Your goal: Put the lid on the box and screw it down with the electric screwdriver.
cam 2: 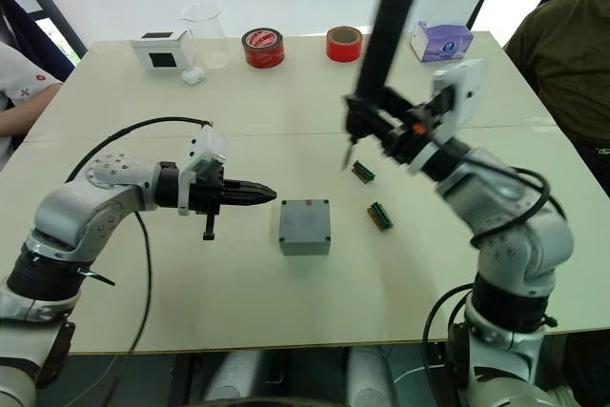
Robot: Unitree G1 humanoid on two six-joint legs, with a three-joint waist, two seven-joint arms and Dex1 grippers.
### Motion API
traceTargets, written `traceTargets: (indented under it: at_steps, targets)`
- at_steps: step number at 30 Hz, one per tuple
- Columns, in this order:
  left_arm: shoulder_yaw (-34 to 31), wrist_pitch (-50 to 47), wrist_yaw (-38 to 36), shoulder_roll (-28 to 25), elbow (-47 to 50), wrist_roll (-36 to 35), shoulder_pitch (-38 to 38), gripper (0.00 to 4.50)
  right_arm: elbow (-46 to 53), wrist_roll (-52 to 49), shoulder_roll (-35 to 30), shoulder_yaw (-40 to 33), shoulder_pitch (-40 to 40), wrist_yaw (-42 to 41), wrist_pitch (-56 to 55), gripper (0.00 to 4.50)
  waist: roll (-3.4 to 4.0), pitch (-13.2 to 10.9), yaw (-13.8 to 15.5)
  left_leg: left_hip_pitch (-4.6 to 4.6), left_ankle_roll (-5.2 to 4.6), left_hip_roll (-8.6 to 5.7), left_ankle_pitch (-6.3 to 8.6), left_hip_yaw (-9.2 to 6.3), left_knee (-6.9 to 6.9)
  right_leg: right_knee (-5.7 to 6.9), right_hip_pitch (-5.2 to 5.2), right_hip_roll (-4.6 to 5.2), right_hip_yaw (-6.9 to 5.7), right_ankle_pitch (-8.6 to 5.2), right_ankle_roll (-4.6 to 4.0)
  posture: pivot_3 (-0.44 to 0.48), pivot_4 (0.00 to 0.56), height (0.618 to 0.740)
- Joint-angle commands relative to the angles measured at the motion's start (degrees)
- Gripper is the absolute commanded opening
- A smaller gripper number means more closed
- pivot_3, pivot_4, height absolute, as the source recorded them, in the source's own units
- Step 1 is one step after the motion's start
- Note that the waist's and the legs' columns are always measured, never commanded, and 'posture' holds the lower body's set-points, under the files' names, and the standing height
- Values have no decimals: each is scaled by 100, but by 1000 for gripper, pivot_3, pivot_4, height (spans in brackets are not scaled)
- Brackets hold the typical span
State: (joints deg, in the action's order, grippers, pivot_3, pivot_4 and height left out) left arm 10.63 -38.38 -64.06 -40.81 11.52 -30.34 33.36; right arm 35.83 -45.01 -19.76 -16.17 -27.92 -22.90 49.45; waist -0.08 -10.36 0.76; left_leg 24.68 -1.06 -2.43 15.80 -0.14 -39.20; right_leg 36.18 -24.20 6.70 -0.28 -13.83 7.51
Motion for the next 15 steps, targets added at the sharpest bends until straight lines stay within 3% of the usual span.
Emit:
traceTargets:
  at_steps: [1,9,15]
  targets:
    - [185,289,-147,235,-188,204,258,0,240,342,150,255,160,305,-564,1829,-1,1,12,-7,-13,-5,7,-7,0,0,10,0,0,0,-1,0,150,740]
    - [530,568,-172,617,-338,612,194,0,393,848,97,831,674,351,-1100,1829,-1,0,-99,-17,12,6,-7,-8,9,3,5,-15,6,-2,0,0,150,740]
    - [886,947,-298,553,-496,1104,-85,0,352,1062,152,1064,1104,413,-1323,1829,-1,1,-133,-18,-6,8,3,-9,10,3,5,-16,7,-2,-1,0,150,740]
